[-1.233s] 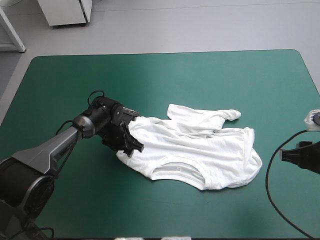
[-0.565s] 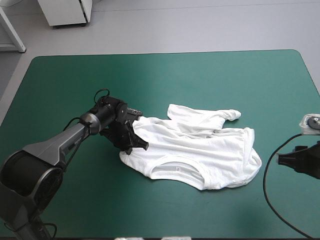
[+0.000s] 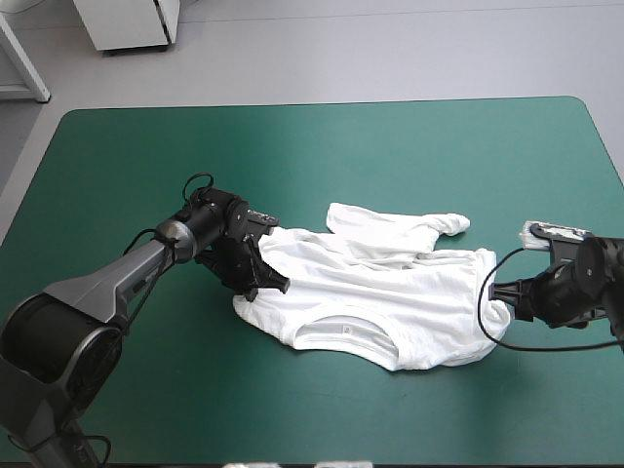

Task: Fold the cloth

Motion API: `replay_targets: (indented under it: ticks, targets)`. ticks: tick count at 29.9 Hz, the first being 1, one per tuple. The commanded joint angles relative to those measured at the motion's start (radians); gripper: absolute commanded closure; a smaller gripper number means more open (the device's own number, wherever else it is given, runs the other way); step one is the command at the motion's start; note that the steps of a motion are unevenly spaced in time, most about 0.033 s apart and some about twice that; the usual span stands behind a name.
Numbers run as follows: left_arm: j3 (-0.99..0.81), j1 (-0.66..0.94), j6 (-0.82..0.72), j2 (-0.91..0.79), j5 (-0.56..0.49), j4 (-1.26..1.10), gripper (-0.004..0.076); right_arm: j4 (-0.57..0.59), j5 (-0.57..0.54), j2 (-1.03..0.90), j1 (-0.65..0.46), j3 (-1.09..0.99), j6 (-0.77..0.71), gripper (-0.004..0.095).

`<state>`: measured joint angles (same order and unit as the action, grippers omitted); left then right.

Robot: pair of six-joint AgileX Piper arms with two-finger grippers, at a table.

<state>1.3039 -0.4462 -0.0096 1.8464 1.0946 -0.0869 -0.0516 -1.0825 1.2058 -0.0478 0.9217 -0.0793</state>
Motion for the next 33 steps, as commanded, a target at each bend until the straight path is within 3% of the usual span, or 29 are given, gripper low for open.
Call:
replay_targets:
  ticks: [1,5,16,18,20,23,33]
  targets:
    - [-0.003,-0.008,0.002,0.003,-0.064,-0.069,0.0734,-0.037,0.079,0.075,0.001,0.019,0.013,0.0429]
    - [-0.003,-0.008,0.002,0.003,-0.066,-0.071,0.0734,-0.080,0.139,0.153,0.003,0.010,0.048,0.0429]
    - [-0.003,-0.008,0.010,0.003,-0.073,-0.071,0.0734,-0.064,0.241,0.318,0.096,-0.068,0.017,0.0448]
    - [-0.003,-0.008,0.010,0.003,-0.074,-0.071,0.0734,-0.058,0.241,0.333,0.119,-0.082,-0.029,0.0512]
    - [-0.003,-0.008,0.010,0.003,-0.074,-0.071,0.0734,-0.055,0.247,0.339,0.139,-0.095,-0.057,0.0645]
    - [-0.003,-0.008,0.010,0.003,-0.074,-0.072,0.0734,-0.054,0.251,0.341,0.154,-0.110,-0.069,0.0929]
    - [0.013,-0.008,0.010,-0.136,-0.017,-0.067,0.0734,-0.043,0.165,0.178,0.150,-0.038,-0.067,0.0925]
